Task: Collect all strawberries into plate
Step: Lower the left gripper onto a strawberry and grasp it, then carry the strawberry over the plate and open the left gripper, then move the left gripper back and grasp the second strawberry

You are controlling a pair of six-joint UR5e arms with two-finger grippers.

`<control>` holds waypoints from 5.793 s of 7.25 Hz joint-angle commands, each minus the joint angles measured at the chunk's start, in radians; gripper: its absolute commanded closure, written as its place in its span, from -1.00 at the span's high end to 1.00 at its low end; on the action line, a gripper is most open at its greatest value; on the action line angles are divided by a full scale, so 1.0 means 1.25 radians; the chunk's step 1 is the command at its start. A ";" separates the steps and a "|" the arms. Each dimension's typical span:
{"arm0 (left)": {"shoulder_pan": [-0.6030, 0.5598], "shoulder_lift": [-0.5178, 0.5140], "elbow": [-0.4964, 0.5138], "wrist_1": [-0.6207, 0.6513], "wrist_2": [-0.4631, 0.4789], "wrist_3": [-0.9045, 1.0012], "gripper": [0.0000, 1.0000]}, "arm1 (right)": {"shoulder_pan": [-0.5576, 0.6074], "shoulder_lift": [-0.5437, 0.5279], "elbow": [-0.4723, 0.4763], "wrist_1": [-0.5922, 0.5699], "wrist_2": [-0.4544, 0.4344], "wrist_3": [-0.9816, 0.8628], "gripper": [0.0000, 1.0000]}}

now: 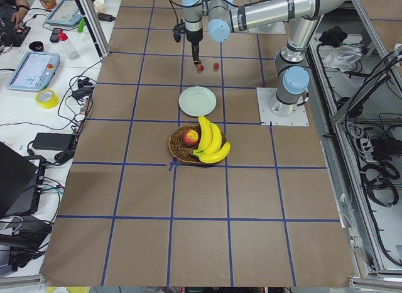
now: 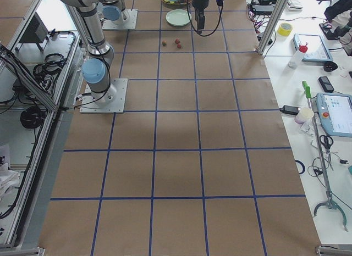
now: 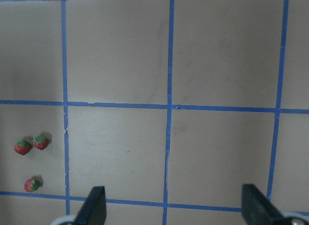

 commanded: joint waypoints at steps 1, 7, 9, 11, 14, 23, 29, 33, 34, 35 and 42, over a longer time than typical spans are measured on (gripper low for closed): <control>-0.042 -0.035 -0.068 0.130 -0.055 -0.024 1.00 | 0.012 0.009 0.028 -0.044 -0.007 0.007 1.00; -0.095 -0.173 -0.152 0.343 -0.137 -0.025 0.96 | 0.012 -0.036 0.094 -0.098 -0.036 0.031 1.00; -0.096 -0.199 -0.156 0.343 -0.136 -0.025 0.94 | 0.015 -0.046 0.096 -0.093 -0.053 0.038 1.00; -0.096 -0.215 -0.156 0.343 -0.140 -0.023 0.42 | 0.015 -0.052 0.096 -0.094 -0.053 0.123 1.00; -0.096 -0.216 -0.162 0.336 -0.141 -0.025 -0.47 | 0.015 -0.052 0.096 -0.096 -0.049 0.130 1.00; 0.150 -0.156 0.023 0.088 0.054 0.110 -1.00 | 0.015 -0.052 0.096 -0.096 -0.049 0.130 1.00; 0.219 -0.196 -0.040 0.092 0.101 0.168 -1.00 | 0.015 -0.052 0.096 -0.094 -0.049 0.130 1.00; 0.218 -0.183 -0.036 0.103 0.091 0.153 1.00 | 0.015 -0.052 0.096 -0.094 -0.049 0.130 1.00; 0.208 -0.179 -0.010 0.094 0.085 0.153 1.00 | 0.015 -0.052 0.096 -0.094 -0.049 0.130 1.00; 0.183 -0.174 0.018 0.089 0.069 0.152 1.00 | 0.015 -0.052 0.096 -0.094 -0.049 0.130 1.00; -0.130 -0.212 0.025 0.181 -0.137 -0.194 1.00 | 0.015 -0.052 0.096 -0.094 -0.049 0.130 1.00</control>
